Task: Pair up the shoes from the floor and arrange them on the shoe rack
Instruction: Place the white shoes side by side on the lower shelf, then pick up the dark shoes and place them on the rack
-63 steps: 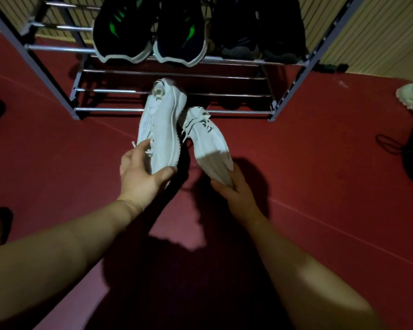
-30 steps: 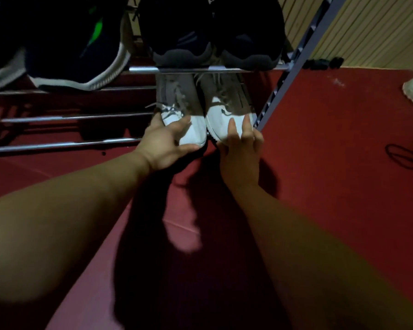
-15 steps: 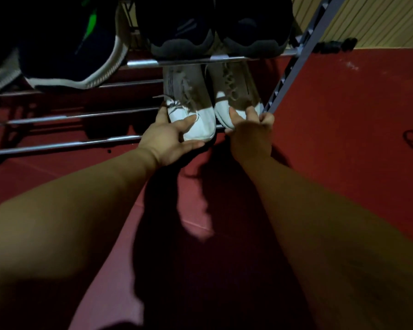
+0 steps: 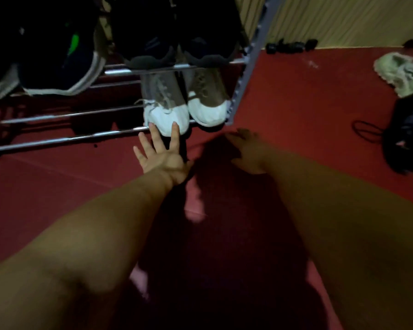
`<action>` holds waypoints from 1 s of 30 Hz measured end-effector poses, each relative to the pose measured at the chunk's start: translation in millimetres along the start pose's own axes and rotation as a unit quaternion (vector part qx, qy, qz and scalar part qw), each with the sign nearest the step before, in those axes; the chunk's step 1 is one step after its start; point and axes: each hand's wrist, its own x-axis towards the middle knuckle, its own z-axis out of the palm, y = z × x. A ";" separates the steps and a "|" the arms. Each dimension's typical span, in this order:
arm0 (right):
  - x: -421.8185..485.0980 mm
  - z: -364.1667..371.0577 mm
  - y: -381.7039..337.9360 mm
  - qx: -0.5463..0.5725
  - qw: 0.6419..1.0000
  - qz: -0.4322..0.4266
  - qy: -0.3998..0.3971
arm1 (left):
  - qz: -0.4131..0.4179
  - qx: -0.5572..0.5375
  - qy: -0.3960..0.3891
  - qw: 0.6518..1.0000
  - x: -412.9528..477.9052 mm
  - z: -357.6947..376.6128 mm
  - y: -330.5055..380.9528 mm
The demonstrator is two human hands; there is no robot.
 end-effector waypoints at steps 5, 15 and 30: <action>-51.5 4.0 68.4 0.097 0.981 0.153 0.064 | 0.026 0.061 -0.122 0.990 -26.4 32.0 65.0; -121.3 36.4 235.9 0.239 0.825 0.463 0.217 | 0.025 0.037 -0.238 0.970 -44.9 97.7 210.5; -76.9 59.1 339.1 0.280 0.786 0.520 0.181 | -0.068 0.049 -0.171 0.982 -32.8 124.6 239.4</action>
